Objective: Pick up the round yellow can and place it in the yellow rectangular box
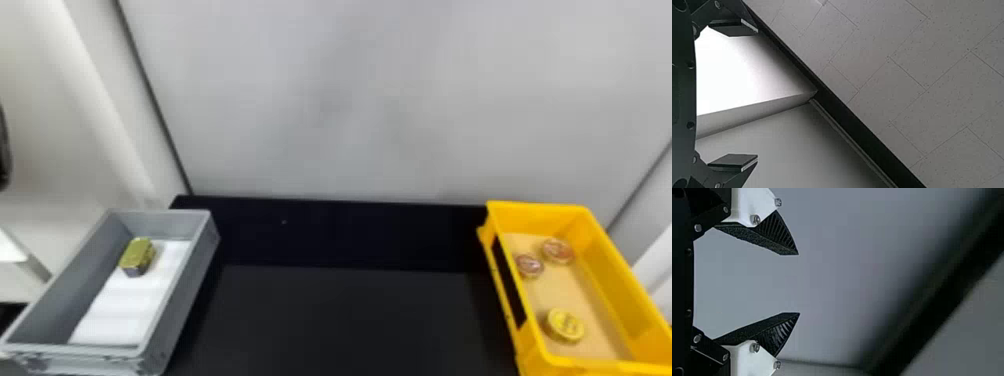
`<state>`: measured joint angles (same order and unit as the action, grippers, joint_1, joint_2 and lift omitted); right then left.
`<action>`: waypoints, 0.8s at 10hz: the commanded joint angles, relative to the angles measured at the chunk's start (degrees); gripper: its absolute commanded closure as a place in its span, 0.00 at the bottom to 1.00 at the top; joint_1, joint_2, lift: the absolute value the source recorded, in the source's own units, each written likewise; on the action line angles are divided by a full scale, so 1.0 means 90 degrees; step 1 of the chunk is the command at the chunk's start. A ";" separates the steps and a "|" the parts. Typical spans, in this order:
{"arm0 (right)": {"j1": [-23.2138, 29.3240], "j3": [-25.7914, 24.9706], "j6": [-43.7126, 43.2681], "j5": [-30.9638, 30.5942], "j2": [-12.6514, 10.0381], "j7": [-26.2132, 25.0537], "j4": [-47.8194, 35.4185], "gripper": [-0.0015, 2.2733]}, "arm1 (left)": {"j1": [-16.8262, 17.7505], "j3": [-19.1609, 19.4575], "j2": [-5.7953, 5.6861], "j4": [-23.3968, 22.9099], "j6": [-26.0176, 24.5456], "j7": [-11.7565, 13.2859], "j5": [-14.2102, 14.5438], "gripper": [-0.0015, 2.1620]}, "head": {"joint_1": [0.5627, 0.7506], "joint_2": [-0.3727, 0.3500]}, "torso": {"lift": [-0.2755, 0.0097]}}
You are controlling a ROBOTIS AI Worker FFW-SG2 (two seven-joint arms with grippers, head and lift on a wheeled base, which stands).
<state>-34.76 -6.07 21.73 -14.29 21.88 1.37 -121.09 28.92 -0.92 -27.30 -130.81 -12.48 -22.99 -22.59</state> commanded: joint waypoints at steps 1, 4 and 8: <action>-0.0503 0.0255 -0.1662 -0.0484 -0.0010 -0.0308 0.0046 0.14 | -0.0059 0.0053 0.0014 0.0004 0.0018 -0.0015 0.0000 0.07 | 0.53 0.59 | 0.93; -0.0874 0.0655 -0.2355 -0.0709 0.0303 -0.0826 -0.0120 0.14 | -0.0206 0.0180 0.0024 0.0004 0.0038 -0.0025 0.0000 0.07 | 0.53 0.59 | 0.93; -0.0864 0.0802 -0.2170 -0.0738 0.0381 -0.0796 -0.0140 0.14 | -0.0235 0.0190 0.0024 0.0014 0.0028 -0.0025 0.0000 0.07 | 0.53 0.59 | 0.93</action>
<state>-42.50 0.69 1.64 -20.95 25.11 -5.89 -122.45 26.85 0.80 -27.08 -130.78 -12.19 -23.22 -22.59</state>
